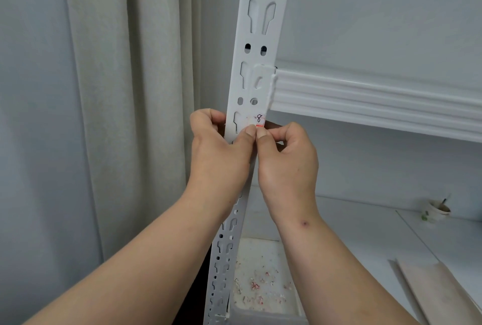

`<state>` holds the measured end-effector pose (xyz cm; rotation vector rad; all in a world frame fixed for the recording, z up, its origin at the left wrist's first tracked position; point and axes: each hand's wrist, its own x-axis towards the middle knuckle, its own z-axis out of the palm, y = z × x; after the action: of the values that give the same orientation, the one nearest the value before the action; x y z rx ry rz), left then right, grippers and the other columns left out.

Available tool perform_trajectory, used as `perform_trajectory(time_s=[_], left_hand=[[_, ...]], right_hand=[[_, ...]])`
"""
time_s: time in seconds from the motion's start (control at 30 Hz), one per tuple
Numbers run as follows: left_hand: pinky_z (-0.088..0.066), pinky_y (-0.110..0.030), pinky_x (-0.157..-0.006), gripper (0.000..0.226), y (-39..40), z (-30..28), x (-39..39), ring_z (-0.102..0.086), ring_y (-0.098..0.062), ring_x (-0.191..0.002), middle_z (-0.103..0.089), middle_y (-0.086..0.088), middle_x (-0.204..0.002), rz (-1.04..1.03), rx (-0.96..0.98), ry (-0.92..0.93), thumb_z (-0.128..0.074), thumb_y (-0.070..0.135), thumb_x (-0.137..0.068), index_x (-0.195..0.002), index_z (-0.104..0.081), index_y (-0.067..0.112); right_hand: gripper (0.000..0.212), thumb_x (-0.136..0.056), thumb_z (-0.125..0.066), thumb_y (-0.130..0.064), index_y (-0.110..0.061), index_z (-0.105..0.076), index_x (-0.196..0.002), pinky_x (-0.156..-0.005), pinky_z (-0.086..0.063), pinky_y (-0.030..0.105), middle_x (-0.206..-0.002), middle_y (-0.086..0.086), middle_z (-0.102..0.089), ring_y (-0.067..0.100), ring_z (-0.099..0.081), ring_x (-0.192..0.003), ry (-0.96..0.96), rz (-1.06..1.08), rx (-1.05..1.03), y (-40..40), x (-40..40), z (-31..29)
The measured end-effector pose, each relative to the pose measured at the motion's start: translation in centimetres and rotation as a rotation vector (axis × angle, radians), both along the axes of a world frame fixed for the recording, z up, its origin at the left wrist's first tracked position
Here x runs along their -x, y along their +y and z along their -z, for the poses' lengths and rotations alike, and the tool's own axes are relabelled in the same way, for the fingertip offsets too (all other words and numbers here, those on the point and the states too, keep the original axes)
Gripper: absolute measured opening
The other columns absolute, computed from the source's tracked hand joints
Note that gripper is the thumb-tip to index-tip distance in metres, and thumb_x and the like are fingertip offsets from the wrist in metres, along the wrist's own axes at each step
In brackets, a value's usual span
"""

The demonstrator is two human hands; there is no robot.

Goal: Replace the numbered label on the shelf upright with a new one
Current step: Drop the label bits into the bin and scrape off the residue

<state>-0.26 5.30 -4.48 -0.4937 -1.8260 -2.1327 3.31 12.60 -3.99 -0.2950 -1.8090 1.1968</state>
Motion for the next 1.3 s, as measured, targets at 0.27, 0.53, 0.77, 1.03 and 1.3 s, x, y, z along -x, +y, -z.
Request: perform_trajectory(time_s=[0.27,0.53,0.77,1.03,1.3], left_hand=[[-0.055,-0.031,-0.075,0.033,-0.1,0.0,-0.1,-0.066,-0.016,-0.090,-0.063,-0.002,-0.106,-0.002,0.005,-0.015,-0.069,0.023,-0.086,-0.100,-0.040,0.029],[-0.050,-0.039,-0.098,0.047,-0.2,-0.3,-0.2,-0.057,-0.012,-0.115,-0.058,-0.001,-0.124,0.004,-0.016,-0.027,-0.073,0.018,-0.083,-0.111,-0.038,0.031],[-0.051,-0.042,-0.098,0.050,0.1,-0.2,-0.2,-0.058,-0.015,-0.118,-0.059,-0.002,-0.124,-0.007,-0.016,-0.016,-0.071,0.034,-0.069,-0.109,-0.039,0.034],[-0.053,-0.044,-0.093,0.044,0.3,0.3,0.2,-0.061,-0.018,-0.111,-0.062,-0.001,-0.116,-0.040,-0.001,-0.009,-0.072,0.040,-0.069,-0.098,-0.038,0.042],[-0.054,-0.043,-0.091,0.044,0.3,0.4,0.5,-0.063,-0.017,-0.107,-0.064,0.000,-0.113,-0.026,0.000,-0.005,-0.072,0.041,-0.070,-0.098,-0.039,0.039]], right_hand=[[0.020,-0.087,-0.062,-0.026,-0.016,-0.054,-0.072,-0.062,-0.045,0.024,-0.073,-0.009,-0.063,0.010,-0.060,-0.071,-0.016,0.009,0.005,-0.2,0.0,-0.3],[0.013,-0.086,-0.067,-0.026,-0.017,-0.061,-0.079,-0.052,-0.037,0.005,-0.076,-0.014,-0.062,-0.012,-0.053,-0.059,-0.031,-0.098,0.076,0.6,-0.4,-0.5],[0.017,-0.085,-0.066,-0.027,-0.015,-0.060,-0.075,-0.053,-0.039,0.009,-0.073,-0.011,-0.064,-0.004,-0.052,-0.059,-0.035,-0.105,0.106,0.8,-0.3,-0.4],[0.020,-0.085,-0.066,-0.029,-0.017,-0.060,-0.071,-0.056,-0.041,0.016,-0.066,-0.008,-0.062,0.001,-0.051,-0.057,-0.023,-0.068,0.105,0.5,-0.1,-0.2],[0.021,-0.086,-0.066,-0.029,-0.016,-0.060,-0.071,-0.061,-0.045,0.023,-0.069,-0.006,-0.065,0.009,-0.058,-0.064,-0.034,-0.062,0.074,0.6,-0.2,-0.4]])
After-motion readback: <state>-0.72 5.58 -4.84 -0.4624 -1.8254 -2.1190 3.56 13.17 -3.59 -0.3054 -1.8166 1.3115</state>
